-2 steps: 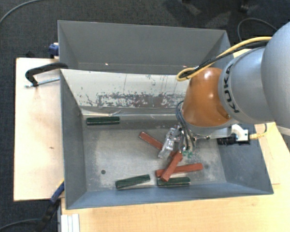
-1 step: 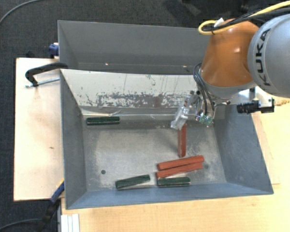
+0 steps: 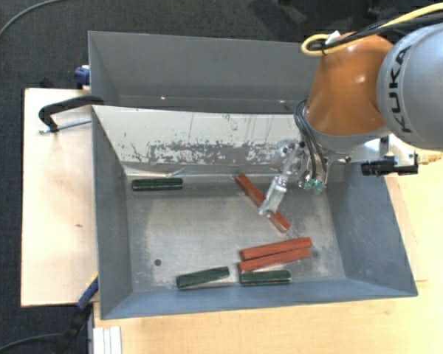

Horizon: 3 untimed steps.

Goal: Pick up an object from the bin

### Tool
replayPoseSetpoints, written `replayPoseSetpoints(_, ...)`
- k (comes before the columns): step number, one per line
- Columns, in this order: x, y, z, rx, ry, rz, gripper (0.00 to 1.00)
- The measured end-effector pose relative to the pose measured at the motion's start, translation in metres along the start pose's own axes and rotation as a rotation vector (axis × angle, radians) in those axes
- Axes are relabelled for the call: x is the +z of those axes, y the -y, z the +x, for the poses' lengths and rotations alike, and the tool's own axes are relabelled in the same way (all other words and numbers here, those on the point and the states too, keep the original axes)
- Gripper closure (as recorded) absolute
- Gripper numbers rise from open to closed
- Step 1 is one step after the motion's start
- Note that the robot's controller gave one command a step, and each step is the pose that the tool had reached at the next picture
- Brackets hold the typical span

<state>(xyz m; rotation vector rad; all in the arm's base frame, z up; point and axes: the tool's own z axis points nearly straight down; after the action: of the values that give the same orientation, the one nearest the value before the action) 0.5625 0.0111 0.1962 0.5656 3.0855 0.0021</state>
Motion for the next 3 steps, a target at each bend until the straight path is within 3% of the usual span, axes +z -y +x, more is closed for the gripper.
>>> replayPoseSetpoints(1,0.128,0.045,0.017,0.038,-0.006,0.002,0.00)
replayPoseSetpoints(2,0.124,0.021,-0.028,0.107,0.005,-0.002,0.00)
replayPoseSetpoints(3,0.125,0.021,-0.027,0.107,0.002,-0.001,1.00)
